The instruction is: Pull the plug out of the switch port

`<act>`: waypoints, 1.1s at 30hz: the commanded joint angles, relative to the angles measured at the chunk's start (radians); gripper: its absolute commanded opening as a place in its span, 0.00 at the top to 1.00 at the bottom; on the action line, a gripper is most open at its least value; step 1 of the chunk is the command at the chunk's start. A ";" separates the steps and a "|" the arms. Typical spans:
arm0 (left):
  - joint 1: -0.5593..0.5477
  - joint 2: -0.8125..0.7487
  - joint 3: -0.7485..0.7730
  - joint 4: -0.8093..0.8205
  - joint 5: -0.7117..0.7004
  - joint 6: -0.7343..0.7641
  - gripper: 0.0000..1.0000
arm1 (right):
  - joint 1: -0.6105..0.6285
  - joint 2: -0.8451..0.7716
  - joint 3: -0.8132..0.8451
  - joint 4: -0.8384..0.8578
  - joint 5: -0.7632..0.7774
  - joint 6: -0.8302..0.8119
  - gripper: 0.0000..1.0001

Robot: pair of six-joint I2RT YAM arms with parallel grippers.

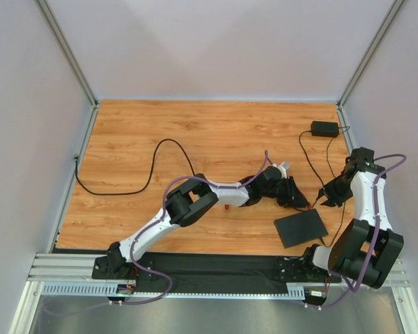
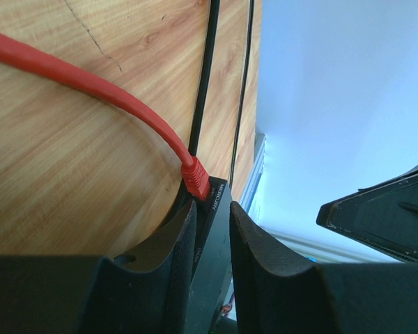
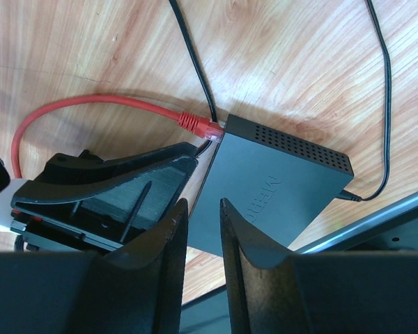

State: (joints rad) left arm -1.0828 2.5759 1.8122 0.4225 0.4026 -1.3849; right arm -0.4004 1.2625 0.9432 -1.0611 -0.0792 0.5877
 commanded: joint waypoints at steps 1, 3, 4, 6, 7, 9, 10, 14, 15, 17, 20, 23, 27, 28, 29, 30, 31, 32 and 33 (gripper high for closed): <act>-0.022 0.017 0.030 -0.091 -0.005 -0.005 0.66 | 0.002 0.002 0.055 0.012 0.004 0.014 0.73; -0.026 0.009 0.042 -0.135 -0.024 0.035 0.66 | 0.002 -0.008 0.058 0.013 0.009 0.017 0.73; -0.025 0.009 0.056 -0.154 -0.030 0.058 0.65 | 0.002 -0.011 0.058 0.012 0.010 0.017 0.73; -0.028 0.013 0.105 -0.224 -0.039 0.130 0.62 | 0.000 -0.012 0.065 0.012 0.013 0.012 0.73; -0.029 0.013 0.117 -0.241 -0.050 0.144 0.58 | -0.002 -0.009 0.069 0.006 0.013 0.014 0.73; -0.029 0.020 0.136 -0.258 -0.039 0.138 0.55 | -0.005 -0.008 0.078 0.004 0.006 0.015 0.73; -0.028 0.023 0.134 -0.249 -0.035 0.132 0.52 | -0.005 -0.009 0.081 0.006 0.001 0.018 0.73; -0.028 0.036 0.142 -0.232 -0.007 0.106 0.53 | -0.005 -0.012 0.111 -0.008 -0.001 0.026 0.73; -0.029 0.041 0.142 -0.225 0.001 0.098 0.53 | -0.005 -0.014 0.117 -0.011 -0.001 0.026 0.73; -0.028 0.041 0.142 -0.222 -0.001 0.089 0.57 | -0.006 -0.021 0.121 -0.017 0.006 0.029 0.73; -0.023 0.049 0.165 -0.222 0.010 0.092 0.61 | -0.006 -0.031 0.117 -0.017 0.009 0.031 0.72; -0.022 0.061 0.199 -0.269 0.018 0.118 0.63 | -0.008 -0.028 0.111 -0.013 0.001 0.034 0.73; -0.019 0.073 0.232 -0.304 0.031 0.142 0.64 | -0.008 -0.023 0.103 -0.007 -0.011 0.037 0.73; -0.019 0.075 0.237 -0.306 0.033 0.142 0.64 | -0.008 -0.023 0.101 -0.007 -0.008 0.034 0.72; -0.014 0.076 0.240 -0.303 0.035 0.144 0.64 | -0.006 -0.022 0.100 -0.005 -0.007 0.035 0.73; -0.014 0.079 0.242 -0.298 0.039 0.142 0.65 | -0.008 -0.023 0.094 0.000 0.002 0.034 0.72; -0.012 0.081 0.243 -0.295 0.044 0.139 0.66 | -0.008 -0.020 0.092 0.001 0.005 0.032 0.73; -0.009 0.084 0.246 -0.292 0.047 0.138 0.66 | -0.008 -0.018 0.091 0.003 0.007 0.034 0.72; -0.008 0.090 0.249 -0.292 0.056 0.141 0.68 | -0.008 -0.015 0.088 0.006 0.009 0.031 0.72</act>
State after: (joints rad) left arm -1.0981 2.6381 2.0220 0.1490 0.4194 -1.2621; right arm -0.4026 1.2545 1.0260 -1.0645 -0.0795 0.6128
